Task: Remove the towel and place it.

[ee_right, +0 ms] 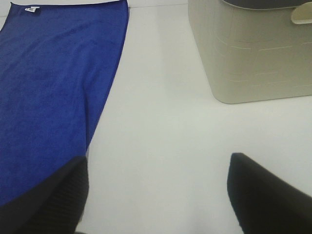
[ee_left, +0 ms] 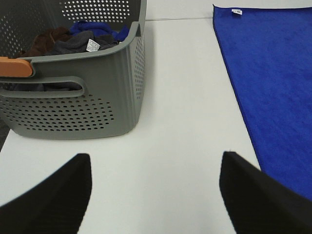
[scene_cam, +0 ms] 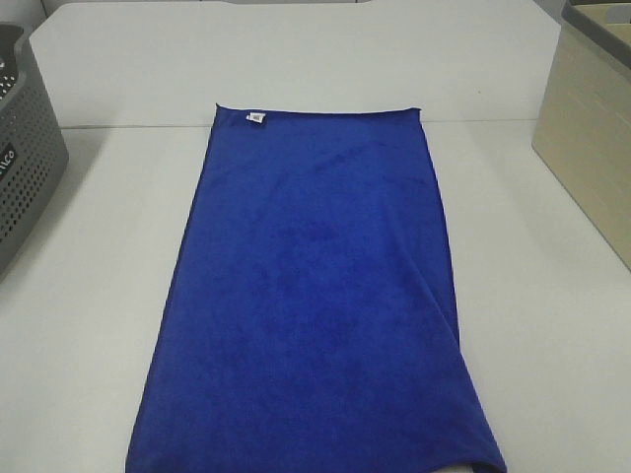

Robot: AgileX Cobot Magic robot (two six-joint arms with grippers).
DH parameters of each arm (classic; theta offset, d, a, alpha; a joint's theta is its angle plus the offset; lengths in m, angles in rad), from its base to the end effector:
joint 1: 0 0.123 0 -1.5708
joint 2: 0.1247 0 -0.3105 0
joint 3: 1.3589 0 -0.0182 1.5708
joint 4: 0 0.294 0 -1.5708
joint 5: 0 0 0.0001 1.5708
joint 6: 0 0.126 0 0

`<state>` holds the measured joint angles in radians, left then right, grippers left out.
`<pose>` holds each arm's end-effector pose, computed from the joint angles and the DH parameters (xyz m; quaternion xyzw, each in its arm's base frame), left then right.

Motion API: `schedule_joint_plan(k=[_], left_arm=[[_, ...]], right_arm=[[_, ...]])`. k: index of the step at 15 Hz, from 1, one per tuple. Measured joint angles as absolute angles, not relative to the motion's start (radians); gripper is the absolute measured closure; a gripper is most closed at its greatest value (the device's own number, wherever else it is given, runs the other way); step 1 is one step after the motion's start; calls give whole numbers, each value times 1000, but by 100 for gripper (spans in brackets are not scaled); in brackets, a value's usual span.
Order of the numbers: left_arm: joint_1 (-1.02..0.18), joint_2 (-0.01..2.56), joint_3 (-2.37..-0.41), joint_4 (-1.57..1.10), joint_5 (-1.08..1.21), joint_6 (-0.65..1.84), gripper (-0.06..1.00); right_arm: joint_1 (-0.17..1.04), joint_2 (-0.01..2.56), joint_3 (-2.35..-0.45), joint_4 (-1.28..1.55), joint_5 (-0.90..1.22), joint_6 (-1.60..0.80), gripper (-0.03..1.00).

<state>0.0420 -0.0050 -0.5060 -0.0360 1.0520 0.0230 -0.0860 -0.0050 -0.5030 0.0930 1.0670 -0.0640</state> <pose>0.0377 -0.0024 0.2854 -0.0073 0.8479 -0.0008 0.5301 0.0376 0.0070 0.2830 0.0072 0.8518 0.0072 0.5237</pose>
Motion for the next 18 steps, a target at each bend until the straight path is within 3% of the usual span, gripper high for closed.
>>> schedule_joint_plan(k=[18], left_arm=[[41, -5, -506, -39, 1052, 23, 25]], right_arm=[[-86, -5, -503, 60, 1067, -64, 20]])
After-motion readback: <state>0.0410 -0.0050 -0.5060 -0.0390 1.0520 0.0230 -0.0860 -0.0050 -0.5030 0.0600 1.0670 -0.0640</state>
